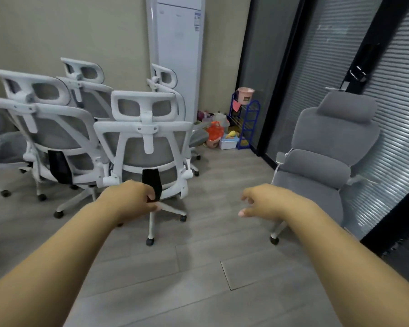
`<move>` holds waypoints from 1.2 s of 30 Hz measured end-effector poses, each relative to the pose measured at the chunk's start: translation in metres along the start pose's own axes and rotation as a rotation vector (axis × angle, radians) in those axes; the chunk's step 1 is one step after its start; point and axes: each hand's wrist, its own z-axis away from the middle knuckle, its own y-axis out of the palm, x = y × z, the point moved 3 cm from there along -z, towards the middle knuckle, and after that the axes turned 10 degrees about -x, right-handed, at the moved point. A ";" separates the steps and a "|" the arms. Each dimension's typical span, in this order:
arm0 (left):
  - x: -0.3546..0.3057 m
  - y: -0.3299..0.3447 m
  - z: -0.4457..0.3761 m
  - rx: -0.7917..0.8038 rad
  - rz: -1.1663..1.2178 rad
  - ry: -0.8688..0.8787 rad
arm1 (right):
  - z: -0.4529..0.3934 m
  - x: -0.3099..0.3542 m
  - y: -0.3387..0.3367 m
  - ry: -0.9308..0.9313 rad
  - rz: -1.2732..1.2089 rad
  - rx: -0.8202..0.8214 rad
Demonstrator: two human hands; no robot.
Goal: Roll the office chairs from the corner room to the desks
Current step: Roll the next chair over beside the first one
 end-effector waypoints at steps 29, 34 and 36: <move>0.253 0.018 -0.399 -0.217 0.039 -0.039 | -0.478 0.130 -0.019 0.015 -0.038 -0.190; 0.276 0.031 -0.443 -0.392 0.027 0.031 | -0.534 0.130 -0.020 -0.031 -0.038 -0.392; 0.282 0.037 -0.456 -0.423 0.002 0.038 | -0.553 0.128 -0.020 -0.099 -0.055 -0.464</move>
